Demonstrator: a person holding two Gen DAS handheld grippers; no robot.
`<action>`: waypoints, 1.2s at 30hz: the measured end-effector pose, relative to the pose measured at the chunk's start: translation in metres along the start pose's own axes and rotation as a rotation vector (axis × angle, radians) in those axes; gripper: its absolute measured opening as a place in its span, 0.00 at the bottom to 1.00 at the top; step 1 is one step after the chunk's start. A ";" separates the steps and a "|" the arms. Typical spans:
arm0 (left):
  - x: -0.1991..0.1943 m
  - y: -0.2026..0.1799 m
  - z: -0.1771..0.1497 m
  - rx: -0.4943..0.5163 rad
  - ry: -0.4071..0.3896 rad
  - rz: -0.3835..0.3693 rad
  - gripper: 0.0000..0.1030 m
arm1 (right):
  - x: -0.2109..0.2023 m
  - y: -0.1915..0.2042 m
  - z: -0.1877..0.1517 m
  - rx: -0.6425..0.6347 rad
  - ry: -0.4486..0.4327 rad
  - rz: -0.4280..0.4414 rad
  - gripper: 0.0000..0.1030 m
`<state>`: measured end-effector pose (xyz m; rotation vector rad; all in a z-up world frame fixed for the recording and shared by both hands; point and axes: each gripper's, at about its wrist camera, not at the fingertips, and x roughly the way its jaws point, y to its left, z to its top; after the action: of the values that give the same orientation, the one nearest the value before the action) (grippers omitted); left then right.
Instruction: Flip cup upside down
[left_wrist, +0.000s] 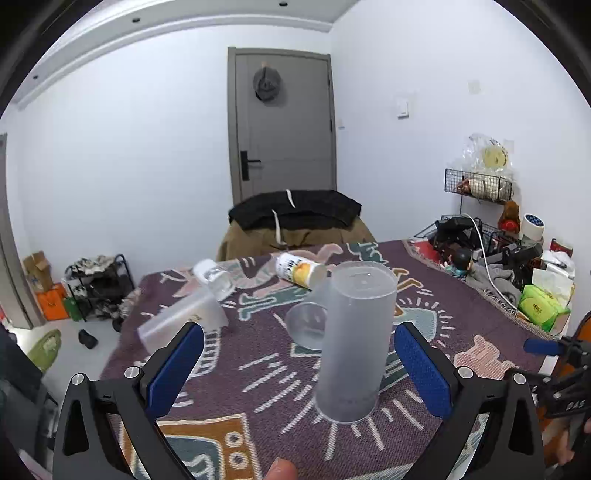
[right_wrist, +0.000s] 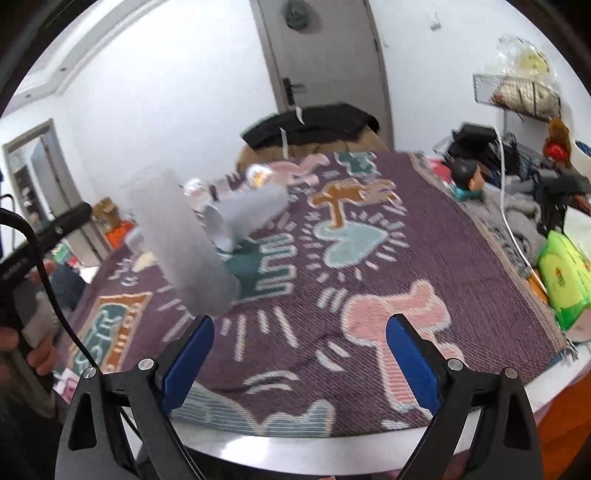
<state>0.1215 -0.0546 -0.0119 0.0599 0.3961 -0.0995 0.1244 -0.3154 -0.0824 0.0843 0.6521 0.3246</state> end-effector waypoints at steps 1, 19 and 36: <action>-0.004 0.002 -0.001 0.001 -0.007 0.003 1.00 | -0.004 0.004 0.000 -0.016 -0.019 0.005 0.92; -0.071 0.037 -0.047 -0.043 -0.039 0.086 1.00 | -0.030 0.032 -0.003 -0.071 -0.103 0.050 0.92; -0.102 0.062 -0.059 -0.102 -0.077 0.123 1.00 | -0.044 0.052 -0.014 -0.151 -0.108 0.105 0.92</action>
<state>0.0119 0.0202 -0.0240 -0.0207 0.3190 0.0396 0.0688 -0.2812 -0.0590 -0.0083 0.5156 0.4662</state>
